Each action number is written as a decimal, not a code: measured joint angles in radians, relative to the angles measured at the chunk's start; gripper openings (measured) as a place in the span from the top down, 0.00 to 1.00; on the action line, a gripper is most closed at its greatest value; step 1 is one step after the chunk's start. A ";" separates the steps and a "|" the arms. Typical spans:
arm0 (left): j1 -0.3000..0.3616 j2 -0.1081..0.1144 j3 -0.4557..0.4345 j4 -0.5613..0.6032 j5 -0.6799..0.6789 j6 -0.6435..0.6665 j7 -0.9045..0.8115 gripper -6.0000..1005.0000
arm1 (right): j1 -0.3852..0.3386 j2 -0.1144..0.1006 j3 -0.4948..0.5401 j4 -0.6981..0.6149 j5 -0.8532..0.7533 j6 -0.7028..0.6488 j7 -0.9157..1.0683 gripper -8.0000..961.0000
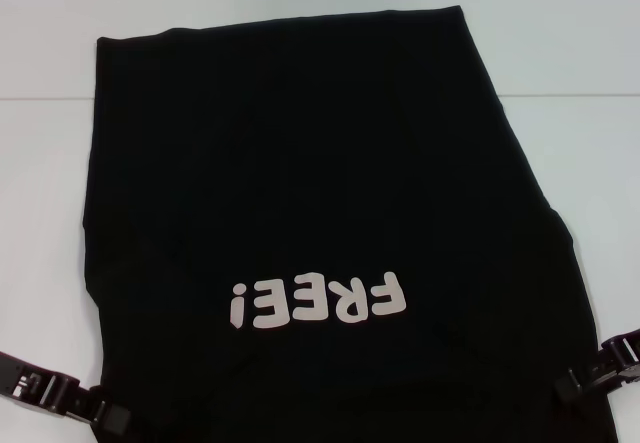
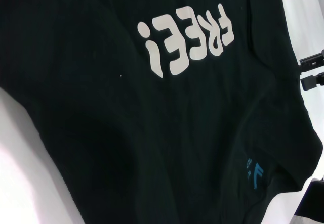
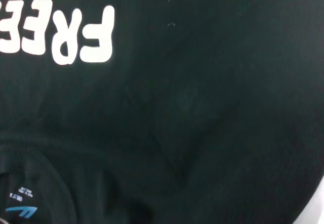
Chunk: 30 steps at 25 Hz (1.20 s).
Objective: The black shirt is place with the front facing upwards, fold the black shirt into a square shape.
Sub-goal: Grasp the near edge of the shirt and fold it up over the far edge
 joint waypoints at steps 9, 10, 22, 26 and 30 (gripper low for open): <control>0.000 0.002 0.000 0.000 0.000 0.000 0.000 0.96 | 0.011 0.001 0.001 0.007 0.009 -0.005 -0.005 0.21; 0.000 0.002 0.000 0.000 0.000 0.000 0.000 0.96 | 0.013 0.001 0.003 0.013 0.009 -0.006 -0.006 0.21; 0.000 0.003 0.000 0.000 0.000 0.000 0.001 0.96 | 0.032 0.014 0.003 0.033 0.031 -0.025 -0.021 0.21; 0.000 0.003 0.000 0.000 0.000 0.000 0.001 0.96 | 0.033 0.013 -0.001 0.042 0.052 -0.027 -0.025 0.21; 0.000 0.003 -0.002 0.000 0.000 0.000 0.003 0.96 | 0.034 0.014 -0.001 0.043 0.052 -0.024 -0.026 0.21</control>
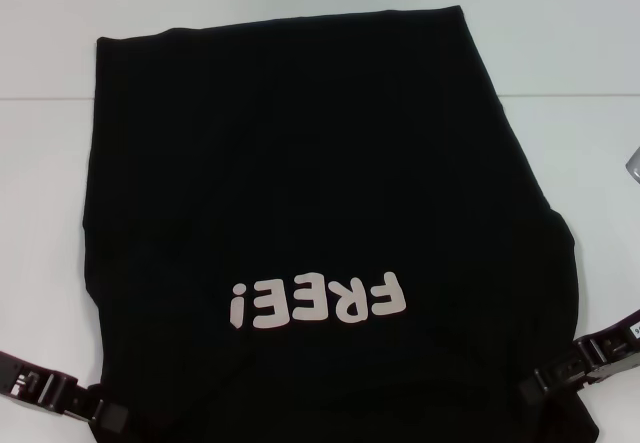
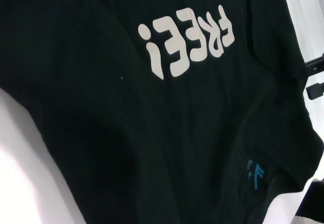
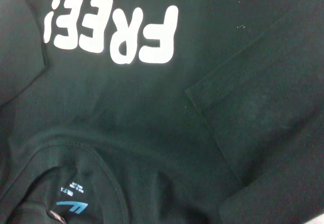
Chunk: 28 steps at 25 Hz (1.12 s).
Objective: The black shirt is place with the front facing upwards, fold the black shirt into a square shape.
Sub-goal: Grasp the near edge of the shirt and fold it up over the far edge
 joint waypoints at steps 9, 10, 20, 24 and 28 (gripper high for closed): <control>0.000 -0.001 -0.003 0.000 0.000 0.000 0.002 0.96 | 0.007 0.002 -0.039 0.000 -0.008 0.007 0.000 0.23; 0.000 0.000 -0.004 0.000 0.000 0.000 0.002 0.96 | 0.009 0.002 -0.045 0.000 -0.010 0.007 0.001 0.23; 0.005 -0.002 -0.004 -0.001 -0.001 0.000 0.008 0.96 | 0.021 0.010 -0.126 -0.001 -0.011 0.009 0.009 0.47; 0.006 -0.003 -0.004 -0.001 -0.003 0.000 0.010 0.96 | 0.022 0.010 -0.127 -0.001 -0.011 0.009 0.010 0.61; 0.006 -0.004 -0.004 -0.001 -0.004 0.000 0.012 0.96 | 0.024 0.012 -0.130 -0.001 -0.011 0.009 0.010 0.83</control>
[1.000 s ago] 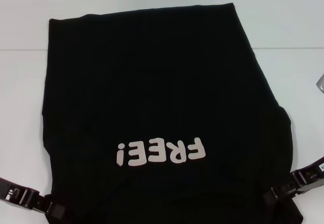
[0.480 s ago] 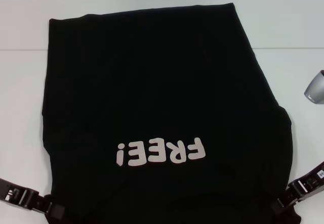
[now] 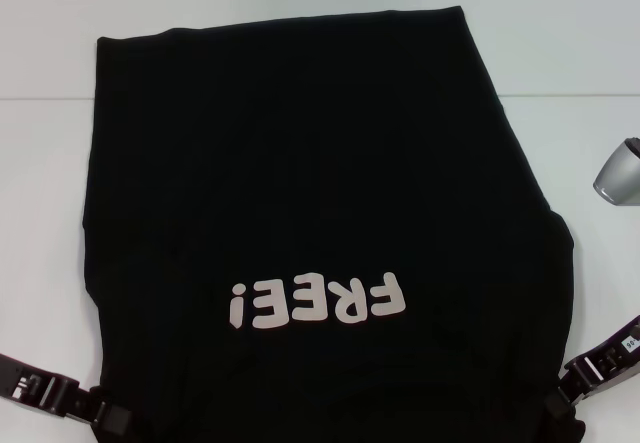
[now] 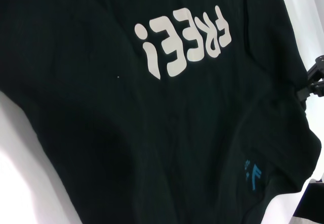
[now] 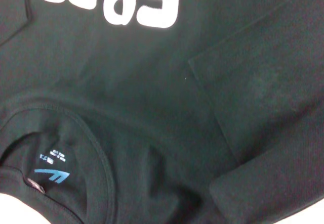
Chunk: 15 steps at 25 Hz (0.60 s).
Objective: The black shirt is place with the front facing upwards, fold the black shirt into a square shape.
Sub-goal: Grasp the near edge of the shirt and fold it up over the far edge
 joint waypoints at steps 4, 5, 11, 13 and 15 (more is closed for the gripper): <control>0.001 0.000 -0.001 0.000 -0.003 0.000 0.000 0.96 | 0.001 0.000 0.001 0.000 0.003 0.000 0.000 0.95; 0.001 0.000 -0.001 0.000 -0.005 0.000 0.000 0.96 | 0.001 0.000 0.003 0.000 0.004 -0.001 -0.001 0.97; 0.000 0.003 -0.002 -0.003 -0.016 0.001 -0.002 0.96 | 0.002 -0.015 0.016 -0.006 0.007 -0.036 -0.015 0.98; -0.003 0.005 -0.002 -0.004 -0.016 0.005 -0.007 0.96 | 0.002 -0.027 0.027 -0.012 0.008 -0.067 -0.032 0.98; -0.007 0.007 -0.002 -0.004 -0.016 0.010 -0.014 0.96 | -0.001 -0.042 0.038 -0.014 0.008 -0.090 -0.046 0.98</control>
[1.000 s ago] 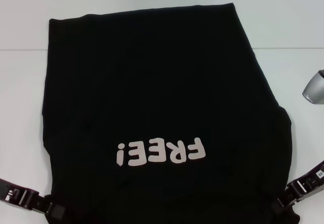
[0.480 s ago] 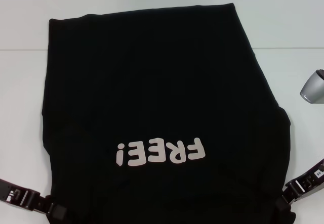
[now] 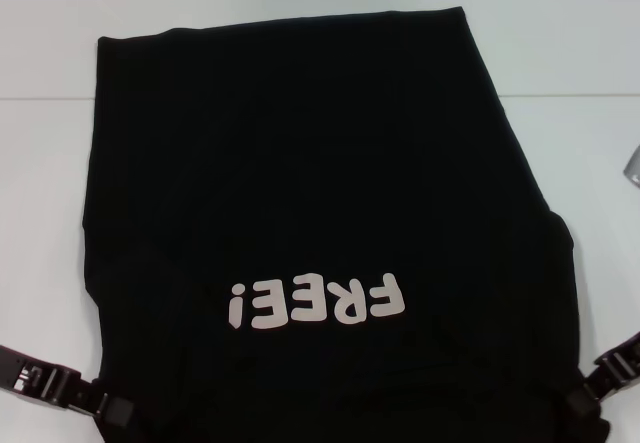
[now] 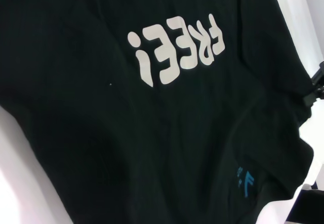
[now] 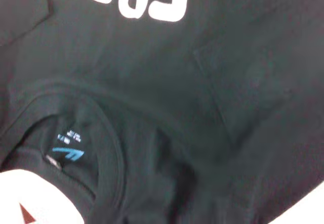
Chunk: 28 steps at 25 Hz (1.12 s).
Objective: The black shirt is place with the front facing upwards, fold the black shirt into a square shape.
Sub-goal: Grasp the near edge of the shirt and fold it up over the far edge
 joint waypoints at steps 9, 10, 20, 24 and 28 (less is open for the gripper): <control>-0.002 0.003 0.000 0.001 0.001 0.040 -0.019 0.96 | -0.032 -0.048 0.038 -0.002 -0.002 -0.114 -0.083 0.98; 0.000 0.003 0.000 0.000 0.002 0.048 -0.019 0.96 | -0.037 -0.049 0.037 -0.002 -0.005 -0.124 -0.090 0.98; -0.006 0.006 -0.008 0.000 -0.024 0.051 -0.018 0.96 | -0.052 -0.061 0.110 0.009 0.004 -0.123 -0.123 0.98; -0.019 0.009 -0.094 0.005 -0.071 0.014 -0.039 0.96 | -0.053 -0.059 0.185 0.011 0.048 -0.101 -0.125 0.98; -0.029 0.022 -0.232 0.006 -0.140 -0.059 -0.074 0.95 | -0.063 -0.077 0.311 0.013 0.128 -0.064 -0.108 0.98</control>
